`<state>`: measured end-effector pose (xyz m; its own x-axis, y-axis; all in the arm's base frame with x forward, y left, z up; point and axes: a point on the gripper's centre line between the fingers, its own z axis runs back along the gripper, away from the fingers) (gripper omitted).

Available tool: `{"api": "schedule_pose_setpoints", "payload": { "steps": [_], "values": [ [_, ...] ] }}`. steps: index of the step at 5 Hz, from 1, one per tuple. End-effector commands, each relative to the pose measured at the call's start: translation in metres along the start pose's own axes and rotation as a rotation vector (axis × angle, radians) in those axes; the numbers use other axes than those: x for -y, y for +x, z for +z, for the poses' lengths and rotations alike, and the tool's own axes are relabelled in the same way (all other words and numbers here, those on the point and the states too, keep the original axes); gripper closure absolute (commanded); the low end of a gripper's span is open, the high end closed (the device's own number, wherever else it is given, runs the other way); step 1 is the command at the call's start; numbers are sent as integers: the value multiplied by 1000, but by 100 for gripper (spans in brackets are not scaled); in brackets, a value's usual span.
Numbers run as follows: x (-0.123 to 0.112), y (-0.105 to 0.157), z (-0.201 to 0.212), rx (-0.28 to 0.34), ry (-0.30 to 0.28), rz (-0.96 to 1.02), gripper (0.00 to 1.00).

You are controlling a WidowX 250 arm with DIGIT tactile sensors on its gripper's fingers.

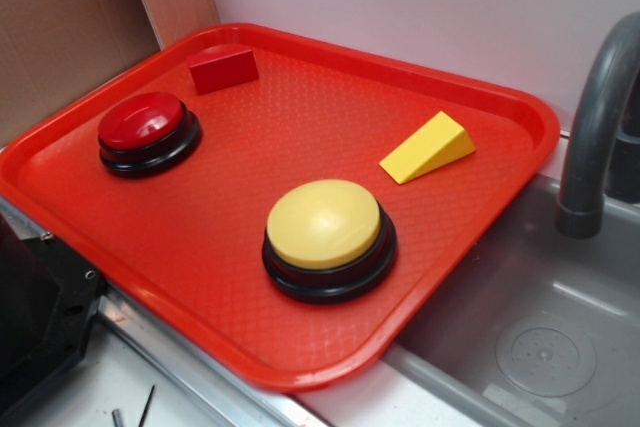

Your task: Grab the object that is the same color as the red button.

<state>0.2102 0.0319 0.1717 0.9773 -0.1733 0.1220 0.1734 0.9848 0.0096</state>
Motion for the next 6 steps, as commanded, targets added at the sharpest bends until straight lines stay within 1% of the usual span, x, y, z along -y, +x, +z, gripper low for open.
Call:
{"api": "schedule_pose_setpoints", "payload": {
  "steps": [1, 2, 3, 4, 5, 6],
  "values": [
    [-31, 34, -41, 54, 31, -146, 0],
    [-48, 42, -54, 48, 43, -131, 0],
    [-79, 45, -75, 30, 64, -99, 0],
    [-100, 46, -85, 12, 118, -42, 0],
    [-108, 49, -99, -14, 137, -31, 0],
    [-105, 52, -112, -57, 159, -28, 0]
  ]
}}
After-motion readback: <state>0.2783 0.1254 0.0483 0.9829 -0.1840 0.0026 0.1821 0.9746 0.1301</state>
